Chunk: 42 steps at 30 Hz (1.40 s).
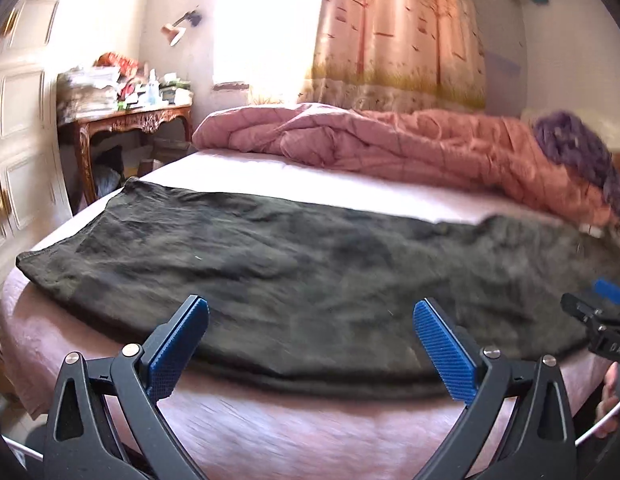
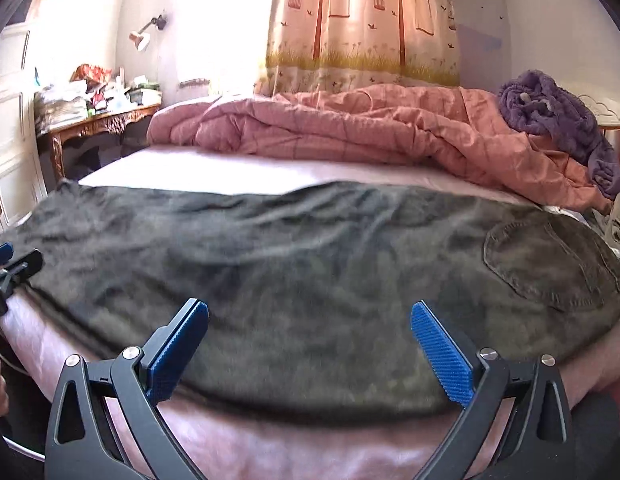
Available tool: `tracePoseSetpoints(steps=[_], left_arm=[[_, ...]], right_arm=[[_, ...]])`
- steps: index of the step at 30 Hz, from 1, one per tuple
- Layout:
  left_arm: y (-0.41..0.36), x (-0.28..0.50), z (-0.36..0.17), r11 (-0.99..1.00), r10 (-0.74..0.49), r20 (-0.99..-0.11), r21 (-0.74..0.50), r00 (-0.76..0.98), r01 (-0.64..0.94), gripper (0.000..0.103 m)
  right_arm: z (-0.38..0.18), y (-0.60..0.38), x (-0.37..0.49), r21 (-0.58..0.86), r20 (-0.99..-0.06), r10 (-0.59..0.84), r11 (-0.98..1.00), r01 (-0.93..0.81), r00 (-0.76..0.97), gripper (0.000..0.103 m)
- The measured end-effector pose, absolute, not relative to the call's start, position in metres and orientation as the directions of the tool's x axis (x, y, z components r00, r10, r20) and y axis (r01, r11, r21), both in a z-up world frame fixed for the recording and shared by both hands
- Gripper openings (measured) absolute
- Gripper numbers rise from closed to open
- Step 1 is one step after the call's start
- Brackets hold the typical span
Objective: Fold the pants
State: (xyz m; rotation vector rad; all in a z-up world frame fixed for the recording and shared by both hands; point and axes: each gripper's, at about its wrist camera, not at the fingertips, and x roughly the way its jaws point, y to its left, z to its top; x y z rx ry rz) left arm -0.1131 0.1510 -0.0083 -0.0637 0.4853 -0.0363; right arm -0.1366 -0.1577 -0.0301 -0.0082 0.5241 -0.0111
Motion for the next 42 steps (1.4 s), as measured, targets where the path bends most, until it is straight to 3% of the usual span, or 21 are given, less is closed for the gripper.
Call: tracePoseSetpoints(steps=[3,7,10,11,14,18,21,25,27,39,40,42], left_arm=[[0.187,-0.101,-0.007,0.996,0.001,-0.490,-0.078,0.872,-0.045,0.102],[0.222,-0.092,-0.017,0.990,0.119,-0.528,-0.002,0.841,-0.142,0.102],[0.251,-0.091,-0.028,0.982,0.114,-0.572,-0.060,0.812,-0.180,0.102],[0.261,-0.091,-0.032,0.976,0.113,-0.586,-0.085,0.802,-0.199,0.102],[0.285,-0.094,-0.040,0.965,0.100,-0.607,-0.133,0.788,-0.225,0.102],[0.312,-0.100,-0.049,0.925,-0.078,-0.593,-0.342,0.802,-0.163,0.099],[0.327,-0.101,-0.049,0.885,-0.138,-0.564,-0.439,0.814,-0.154,0.092],[0.373,-0.096,-0.063,0.673,-0.261,-0.435,-0.722,0.862,-0.161,0.091],[0.392,-0.096,-0.070,0.575,-0.271,-0.372,-0.802,0.888,-0.161,0.089],[0.379,-0.048,-0.051,0.767,-0.008,-0.552,-0.538,0.834,-0.349,0.085],[0.380,-0.047,-0.050,0.770,0.002,-0.550,-0.532,0.835,-0.352,0.079],[0.389,-0.043,-0.054,0.762,0.030,-0.580,-0.514,0.814,-0.394,0.047]], right_arm=[[-0.026,-0.152,-0.128,0.013,-0.494,0.000,1.000,0.007,0.869,0.102],[-0.038,-0.138,-0.115,-0.028,-0.515,-0.044,0.999,0.034,0.856,0.102],[-0.068,-0.131,-0.098,-0.069,-0.616,-0.065,0.997,0.028,0.785,0.102],[-0.068,-0.132,-0.107,-0.062,-0.573,-0.065,0.997,0.036,0.817,0.102],[-0.068,-0.133,-0.112,-0.065,-0.569,-0.070,0.997,0.040,0.819,0.102],[-0.058,-0.139,-0.111,0.008,-0.580,-0.023,0.999,0.033,0.815,0.102],[-0.049,-0.142,-0.115,0.050,-0.560,0.007,0.998,0.026,0.829,0.102],[-0.041,-0.131,-0.118,0.031,-0.548,0.029,0.999,-0.014,0.836,0.102],[-0.037,-0.122,-0.123,0.005,-0.530,0.030,0.999,-0.032,0.847,0.102],[-0.026,-0.102,-0.136,-0.101,-0.481,0.010,0.993,-0.066,0.877,0.102],[-0.025,-0.105,-0.135,-0.097,-0.481,0.001,0.994,-0.054,0.877,0.102],[-0.026,-0.113,-0.133,-0.080,-0.484,-0.010,0.996,-0.033,0.875,0.102]])
